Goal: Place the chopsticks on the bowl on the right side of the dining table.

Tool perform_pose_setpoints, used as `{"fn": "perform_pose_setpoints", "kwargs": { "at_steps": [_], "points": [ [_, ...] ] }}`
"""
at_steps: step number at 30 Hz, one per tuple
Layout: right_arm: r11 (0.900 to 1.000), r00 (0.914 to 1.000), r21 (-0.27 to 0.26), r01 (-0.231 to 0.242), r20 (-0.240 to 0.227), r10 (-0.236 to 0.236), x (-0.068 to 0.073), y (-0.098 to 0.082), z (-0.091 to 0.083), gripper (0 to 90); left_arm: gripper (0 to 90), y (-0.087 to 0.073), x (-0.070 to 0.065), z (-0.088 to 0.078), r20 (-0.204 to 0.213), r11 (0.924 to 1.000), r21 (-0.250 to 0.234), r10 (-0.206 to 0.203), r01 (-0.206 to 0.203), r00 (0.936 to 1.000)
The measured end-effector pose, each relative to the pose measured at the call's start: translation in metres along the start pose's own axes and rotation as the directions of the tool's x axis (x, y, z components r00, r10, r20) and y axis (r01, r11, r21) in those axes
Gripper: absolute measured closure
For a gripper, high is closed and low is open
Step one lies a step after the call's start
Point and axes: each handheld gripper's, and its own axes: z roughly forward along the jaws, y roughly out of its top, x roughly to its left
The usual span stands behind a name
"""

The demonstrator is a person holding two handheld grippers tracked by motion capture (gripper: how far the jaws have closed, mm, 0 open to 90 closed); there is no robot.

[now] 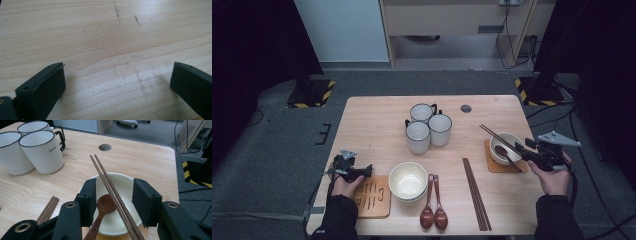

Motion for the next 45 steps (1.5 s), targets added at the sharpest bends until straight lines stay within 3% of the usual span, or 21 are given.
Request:
{"fn": "perform_pose_setpoints", "kwargs": {
  "at_steps": [21, 24, 36, 45],
  "points": [
    [1.000, 1.0000, -0.014, 0.000, 0.001, 0.000, 0.004, 0.033, 0.036, 49.2, 0.0, 0.000, 0.000, 0.000, 0.000, 1.0000, 0.000, 0.000, 0.000, 1.0000],
    [1.000, 0.9998, -0.010, -0.015, -0.010, 0.015, 0.003, 0.033, 0.040, 48.9, 0.0, 0.000, 0.000, 0.000, 0.000, 1.0000, 0.000, 0.000, 0.000, 1.0000],
    [0.997, 0.9997, 0.072, 0.015, -0.018, -0.014, 0.004, 0.026, 0.062, 49.1, 0.0, 0.000, 0.000, 0.000, 0.000, 1.0000, 0.000, 0.000, 0.000, 1.0000],
    [0.995, 0.9995, 0.097, -0.024, -0.018, 0.026, 0.000, 0.018, 0.069, 50.1, 0.0, 0.000, 0.000, 0.000, 0.000, 1.0000, 0.000, 0.000, 0.000, 1.0000]
  ]
}}
